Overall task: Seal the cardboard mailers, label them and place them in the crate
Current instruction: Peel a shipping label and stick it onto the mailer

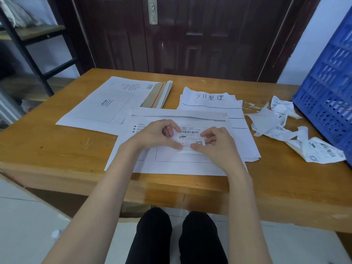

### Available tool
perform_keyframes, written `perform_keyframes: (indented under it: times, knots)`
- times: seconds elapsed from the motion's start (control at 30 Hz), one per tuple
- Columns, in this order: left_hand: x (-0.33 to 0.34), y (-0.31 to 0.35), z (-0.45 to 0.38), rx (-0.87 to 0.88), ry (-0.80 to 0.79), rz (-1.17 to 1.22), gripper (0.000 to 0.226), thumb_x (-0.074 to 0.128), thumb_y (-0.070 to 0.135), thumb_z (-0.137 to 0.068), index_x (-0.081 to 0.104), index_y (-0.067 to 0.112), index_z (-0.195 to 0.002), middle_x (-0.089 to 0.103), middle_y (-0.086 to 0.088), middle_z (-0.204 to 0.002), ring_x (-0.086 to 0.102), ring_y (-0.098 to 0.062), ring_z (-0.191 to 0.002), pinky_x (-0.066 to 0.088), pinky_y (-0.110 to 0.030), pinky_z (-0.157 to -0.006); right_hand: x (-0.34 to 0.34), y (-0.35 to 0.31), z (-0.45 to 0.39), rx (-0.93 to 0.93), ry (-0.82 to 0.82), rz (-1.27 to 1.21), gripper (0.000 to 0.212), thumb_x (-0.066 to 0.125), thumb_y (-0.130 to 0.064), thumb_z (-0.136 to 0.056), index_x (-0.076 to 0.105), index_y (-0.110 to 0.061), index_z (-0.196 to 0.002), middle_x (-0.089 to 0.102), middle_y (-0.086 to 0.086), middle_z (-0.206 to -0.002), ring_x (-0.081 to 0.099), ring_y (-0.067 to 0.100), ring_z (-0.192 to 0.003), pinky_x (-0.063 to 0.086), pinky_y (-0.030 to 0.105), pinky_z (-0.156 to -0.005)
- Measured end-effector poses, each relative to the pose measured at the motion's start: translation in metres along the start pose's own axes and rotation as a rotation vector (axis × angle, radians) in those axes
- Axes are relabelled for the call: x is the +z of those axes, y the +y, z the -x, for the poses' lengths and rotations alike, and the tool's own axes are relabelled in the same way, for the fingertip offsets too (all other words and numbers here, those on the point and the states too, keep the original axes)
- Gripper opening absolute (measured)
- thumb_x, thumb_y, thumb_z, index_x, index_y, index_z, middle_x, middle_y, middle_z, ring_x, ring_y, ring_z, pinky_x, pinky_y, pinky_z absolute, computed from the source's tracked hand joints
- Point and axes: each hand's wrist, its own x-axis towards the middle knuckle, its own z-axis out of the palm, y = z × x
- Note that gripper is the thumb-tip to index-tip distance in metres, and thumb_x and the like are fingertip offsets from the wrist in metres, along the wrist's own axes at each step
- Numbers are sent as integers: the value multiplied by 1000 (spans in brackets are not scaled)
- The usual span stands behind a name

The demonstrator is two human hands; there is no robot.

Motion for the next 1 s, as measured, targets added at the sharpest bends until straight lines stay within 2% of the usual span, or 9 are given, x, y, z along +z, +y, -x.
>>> perform_keyframes:
  times: [0.07, 0.2, 0.27, 0.5, 0.7, 0.73, 0.8, 0.87, 1.0]
  knots:
    - [0, 1, 1, -9, -6, 4, 57, 85, 45, -47, 67, 29, -99, 53, 6, -86, 49, -5, -69, 43, -18, -69, 2, 1, 5, -13, 21, -11, 42, 84, -31, -69, 61, -18, -103, 45, -3, -111, 54, 4, -91, 40, 0, -65]
    - [4, 4, -1, -29, 35, 8, 27, 77, 28, -76, 66, 24, -100, 54, 3, -84, 48, -6, -69, 39, -18, -68, 4, 2, 10, -21, 45, -21, 43, 83, -30, -70, 60, -19, -104, 43, -5, -113, 52, 3, -97, 37, -1, -68]
    - [8, 5, -1, -20, 84, -33, 24, 75, 33, -79, 66, 23, -99, 53, 5, -80, 47, -6, -66, 39, -18, -65, 4, 2, 11, -24, 46, -20, 42, 82, -30, -71, 60, -19, -104, 42, -6, -113, 51, 2, -96, 37, -1, -68]
    - [14, 7, 3, 66, 111, -226, 46, 84, 38, -67, 61, 22, -103, 45, 5, -87, 44, -4, -67, 36, -8, -60, 1, 3, 16, -34, 1, -43, 45, 84, -29, -68, 60, -20, -105, 44, -5, -115, 51, 2, -101, 38, 0, -72]
    - [17, 11, 13, 56, 58, -283, 75, 88, 49, -54, 55, 22, -117, 44, 1, -103, 44, -7, -81, 37, -19, -78, -4, 2, 18, -23, -64, -81, 56, 88, -31, -61, 61, -21, -108, 43, -7, -116, 48, 2, -106, 39, 4, -75]
    - [18, 11, 15, 52, 66, -325, 84, 86, 59, -48, 54, 25, -118, 44, 3, -105, 43, -7, -87, 33, -22, -82, -4, 2, 18, -17, -76, -83, 58, 89, -30, -59, 60, -21, -109, 42, -8, -116, 48, 2, -106, 39, 5, -76]
    - [21, 11, 18, 49, 107, -456, 96, 66, 80, -36, 51, 35, -120, 43, 10, -105, 38, -6, -96, 18, -25, -84, -4, 3, 19, -13, -96, -89, 60, 90, -28, -57, 60, -22, -109, 41, -11, -115, 47, 1, -109, 38, 7, -79]
    - [22, 8, 20, 56, 154, -511, 101, 51, 88, -31, 49, 41, -120, 41, 15, -104, 34, -4, -101, 13, -26, -82, -4, 5, 19, -21, -112, -85, 60, 90, -25, -57, 61, -23, -108, 41, -11, -116, 47, 3, -114, 36, 11, -85]
    - [22, 6, 22, 52, 160, -501, 101, 64, 89, -34, 48, 45, -124, 40, 17, -105, 33, -3, -105, 12, -27, -83, -7, 6, 17, -7, -184, -92, 63, 88, -17, -61, 58, -25, -115, 40, -11, -119, 43, 5, -118, 35, 20, -98]
